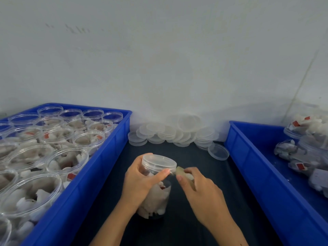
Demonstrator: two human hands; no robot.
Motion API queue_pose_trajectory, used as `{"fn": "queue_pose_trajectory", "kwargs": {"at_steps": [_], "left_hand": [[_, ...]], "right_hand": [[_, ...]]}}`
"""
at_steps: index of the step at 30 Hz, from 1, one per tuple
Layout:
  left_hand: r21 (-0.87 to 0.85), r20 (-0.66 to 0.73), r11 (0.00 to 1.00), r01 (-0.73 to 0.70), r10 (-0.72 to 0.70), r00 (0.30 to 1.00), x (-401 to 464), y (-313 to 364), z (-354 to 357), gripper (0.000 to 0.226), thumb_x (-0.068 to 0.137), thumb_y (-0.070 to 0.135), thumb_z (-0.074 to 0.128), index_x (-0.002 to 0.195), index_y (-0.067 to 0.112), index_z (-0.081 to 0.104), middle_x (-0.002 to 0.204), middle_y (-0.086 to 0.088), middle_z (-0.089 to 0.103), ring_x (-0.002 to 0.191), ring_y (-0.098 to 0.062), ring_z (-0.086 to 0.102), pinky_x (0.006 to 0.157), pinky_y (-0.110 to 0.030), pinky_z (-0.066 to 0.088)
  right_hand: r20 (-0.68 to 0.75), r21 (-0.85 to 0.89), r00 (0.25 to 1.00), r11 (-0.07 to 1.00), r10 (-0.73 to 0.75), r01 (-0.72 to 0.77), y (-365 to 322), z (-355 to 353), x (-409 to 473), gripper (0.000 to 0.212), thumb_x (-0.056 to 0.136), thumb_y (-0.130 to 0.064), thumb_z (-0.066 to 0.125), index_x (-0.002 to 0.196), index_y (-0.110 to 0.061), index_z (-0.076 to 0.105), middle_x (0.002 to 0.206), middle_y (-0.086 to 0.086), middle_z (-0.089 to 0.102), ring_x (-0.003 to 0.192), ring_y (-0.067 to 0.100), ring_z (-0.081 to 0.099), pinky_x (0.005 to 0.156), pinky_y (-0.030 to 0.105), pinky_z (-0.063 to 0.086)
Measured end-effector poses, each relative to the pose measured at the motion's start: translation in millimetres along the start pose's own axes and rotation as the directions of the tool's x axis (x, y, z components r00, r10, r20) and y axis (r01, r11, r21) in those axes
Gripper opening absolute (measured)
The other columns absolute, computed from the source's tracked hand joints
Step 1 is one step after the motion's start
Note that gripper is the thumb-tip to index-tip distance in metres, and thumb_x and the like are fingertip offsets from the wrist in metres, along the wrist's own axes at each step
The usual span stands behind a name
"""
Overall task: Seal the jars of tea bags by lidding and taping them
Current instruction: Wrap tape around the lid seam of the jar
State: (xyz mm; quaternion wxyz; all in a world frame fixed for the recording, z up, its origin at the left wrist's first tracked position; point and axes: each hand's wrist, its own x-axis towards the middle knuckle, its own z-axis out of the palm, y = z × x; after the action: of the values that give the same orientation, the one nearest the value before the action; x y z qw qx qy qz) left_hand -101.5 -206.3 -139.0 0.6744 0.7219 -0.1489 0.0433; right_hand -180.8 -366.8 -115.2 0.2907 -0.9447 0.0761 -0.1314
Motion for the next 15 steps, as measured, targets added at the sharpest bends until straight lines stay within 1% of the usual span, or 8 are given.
{"fn": "queue_pose_trajectory", "kwargs": {"at_steps": [2,4,7,9,12,14,15], "left_hand": [[-0.024,0.033,1.0,0.004,-0.004,0.999,0,0,-2,0.078,0.046,0.05,0.081,0.117,0.025,0.061,0.105,0.006,0.071,0.096,0.002,0.065,0.076,-0.007,0.048],[-0.051,0.062,0.999,0.017,-0.014,0.998,1,0,-5,0.075,0.047,0.045,0.082,0.116,0.024,0.062,0.105,0.01,0.072,0.096,0.003,0.065,0.075,-0.007,0.048],[-0.066,0.12,0.997,0.04,-0.032,0.992,3,1,-9,0.073,0.049,0.048,0.088,0.114,0.028,0.062,0.104,0.018,0.07,0.097,0.004,0.064,0.075,-0.011,0.049],[-0.06,0.157,0.996,0.058,-0.048,0.986,3,2,-11,0.08,0.042,0.052,0.09,0.114,0.029,0.062,0.105,0.018,0.07,0.099,0.004,0.064,0.076,-0.011,0.048],[-0.061,0.19,0.996,0.071,-0.059,0.98,5,2,-12,0.081,0.042,0.052,0.082,0.116,0.027,0.063,0.107,0.015,0.071,0.102,0.001,0.064,0.08,-0.013,0.047],[-0.076,0.206,0.994,0.081,-0.064,0.977,6,2,-12,0.081,0.042,0.052,0.082,0.116,0.025,0.063,0.108,0.012,0.071,0.103,-0.001,0.064,0.084,-0.018,0.046],[-0.081,0.213,0.993,0.085,-0.066,0.975,6,1,-12,0.081,0.042,0.051,0.083,0.116,0.025,0.064,0.109,0.011,0.071,0.103,-0.002,0.064,0.085,-0.019,0.046]], "right_hand": [[0.043,-0.004,0.999,1.0,0.023,-0.023,0,-2,0,0.043,0.095,-0.063,0.028,0.112,-0.033,0.052,0.077,-0.012,0.058,0.073,0.005,0.057,0.071,0.027,0.05],[0.047,-0.005,0.999,1.0,0.001,-0.001,2,-3,-1,0.041,0.096,-0.06,0.028,0.114,-0.033,0.053,0.079,-0.012,0.058,0.074,0.005,0.056,0.069,0.024,0.046],[-0.005,-0.041,0.999,0.998,-0.053,0.052,3,-5,0,0.034,0.099,-0.054,0.029,0.124,-0.037,0.043,0.086,-0.014,0.057,0.079,0.003,0.054,0.066,0.019,0.041],[-0.043,-0.076,0.994,0.993,-0.097,0.093,4,-6,1,0.033,0.099,-0.051,0.032,0.13,-0.04,0.035,0.084,-0.015,0.055,0.077,0.001,0.053,0.064,0.016,0.038],[-0.055,-0.07,0.992,0.992,-0.11,0.106,6,-7,2,0.041,0.1,-0.047,0.034,0.138,-0.05,0.021,0.079,-0.021,0.049,0.073,-0.004,0.049,0.058,0.01,0.033],[-0.052,-0.061,0.992,0.992,-0.111,0.108,8,-6,3,0.046,0.1,-0.046,0.034,0.142,-0.055,0.018,0.082,-0.023,0.046,0.074,-0.01,0.045,0.059,0.006,0.032],[-0.054,-0.071,0.991,0.991,-0.119,0.115,8,-6,4,0.048,0.1,-0.045,0.034,0.143,-0.057,0.015,0.086,-0.022,0.048,0.075,-0.011,0.044,0.059,0.005,0.032]]}}
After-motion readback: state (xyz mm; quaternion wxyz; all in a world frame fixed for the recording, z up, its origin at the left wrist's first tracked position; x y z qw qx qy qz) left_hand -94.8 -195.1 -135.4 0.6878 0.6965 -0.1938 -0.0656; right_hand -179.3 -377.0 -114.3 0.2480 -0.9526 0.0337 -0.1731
